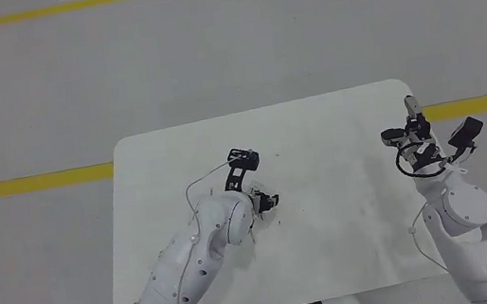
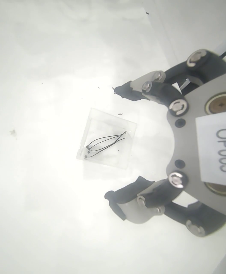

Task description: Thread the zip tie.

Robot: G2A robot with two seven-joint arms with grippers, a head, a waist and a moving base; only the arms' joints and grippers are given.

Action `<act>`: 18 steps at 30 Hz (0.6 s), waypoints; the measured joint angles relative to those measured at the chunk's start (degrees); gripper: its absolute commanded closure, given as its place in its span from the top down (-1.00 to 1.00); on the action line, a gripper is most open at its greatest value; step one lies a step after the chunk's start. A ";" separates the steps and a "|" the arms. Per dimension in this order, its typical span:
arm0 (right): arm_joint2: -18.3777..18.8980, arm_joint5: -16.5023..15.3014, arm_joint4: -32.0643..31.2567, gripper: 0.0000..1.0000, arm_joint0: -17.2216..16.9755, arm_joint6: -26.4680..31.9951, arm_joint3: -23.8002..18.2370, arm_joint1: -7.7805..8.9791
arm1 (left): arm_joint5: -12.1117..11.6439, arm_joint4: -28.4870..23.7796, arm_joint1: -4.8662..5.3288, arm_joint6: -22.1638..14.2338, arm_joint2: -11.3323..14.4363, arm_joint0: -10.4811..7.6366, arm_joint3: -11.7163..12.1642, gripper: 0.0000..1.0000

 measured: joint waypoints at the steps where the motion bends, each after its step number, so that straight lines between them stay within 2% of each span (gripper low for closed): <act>1: 0.00 0.00 0.00 1.00 0.00 0.00 0.00 0.00 | 0.00 -0.01 0.00 -0.01 0.00 0.00 0.00 1.00; 5: 0.00 0.00 0.00 1.00 0.00 0.00 0.00 0.00 | 0.00 0.33 0.00 0.30 0.12 0.08 -0.21 1.00; 10: 0.00 0.00 0.00 1.00 0.00 0.00 0.00 0.00 | 0.00 4.89 -0.50 0.91 -0.44 1.79 -1.77 1.00; 18: 0.00 0.00 0.00 1.00 0.00 0.00 0.00 0.00 | 0.00 5.26 -0.55 0.86 -0.56 1.85 -1.72 1.00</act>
